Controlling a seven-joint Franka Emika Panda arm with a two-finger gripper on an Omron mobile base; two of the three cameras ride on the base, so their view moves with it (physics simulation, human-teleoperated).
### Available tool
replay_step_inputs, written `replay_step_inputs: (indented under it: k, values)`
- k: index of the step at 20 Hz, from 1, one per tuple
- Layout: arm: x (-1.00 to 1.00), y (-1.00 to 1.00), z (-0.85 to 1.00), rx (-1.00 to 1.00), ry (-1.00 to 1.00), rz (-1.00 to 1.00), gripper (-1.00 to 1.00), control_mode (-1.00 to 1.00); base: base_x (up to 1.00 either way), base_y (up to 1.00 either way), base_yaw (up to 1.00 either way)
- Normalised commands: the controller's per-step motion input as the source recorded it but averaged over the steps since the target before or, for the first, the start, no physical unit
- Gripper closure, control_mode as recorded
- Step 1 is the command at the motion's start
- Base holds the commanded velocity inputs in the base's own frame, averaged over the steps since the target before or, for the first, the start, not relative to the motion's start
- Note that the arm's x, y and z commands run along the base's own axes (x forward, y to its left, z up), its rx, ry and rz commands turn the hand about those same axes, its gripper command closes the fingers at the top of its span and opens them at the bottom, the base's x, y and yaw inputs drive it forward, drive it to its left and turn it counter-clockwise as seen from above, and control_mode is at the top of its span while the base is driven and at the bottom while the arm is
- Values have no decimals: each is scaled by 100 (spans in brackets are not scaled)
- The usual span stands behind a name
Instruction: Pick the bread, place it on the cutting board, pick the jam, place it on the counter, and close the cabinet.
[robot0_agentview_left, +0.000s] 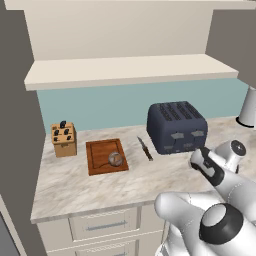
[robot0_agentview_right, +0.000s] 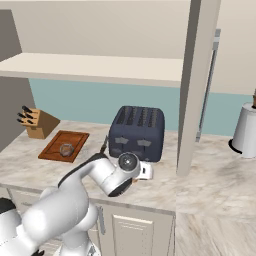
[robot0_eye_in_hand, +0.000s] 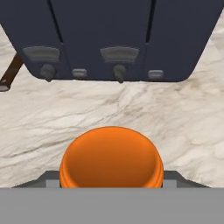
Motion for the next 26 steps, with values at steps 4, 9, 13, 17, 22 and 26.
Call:
replay_step_inputs:
  k: [4,9,13,17,22,26]
  values:
    - [8,0,-31,0,0,0,100,-100,0,0,0]
    - [9,0,-27,0,0,0,100,-100,0,0,0]
    - [7,0,-24,0,0,0,100,-100,0,0,0]
    - [7,0,-23,0,-1,0,100,-100,0,0,0]
    - [12,0,-22,0,-3,0,100,-100,0,0,0]
    - [4,0,-13,0,-4,0,100,-100,0,0,0]
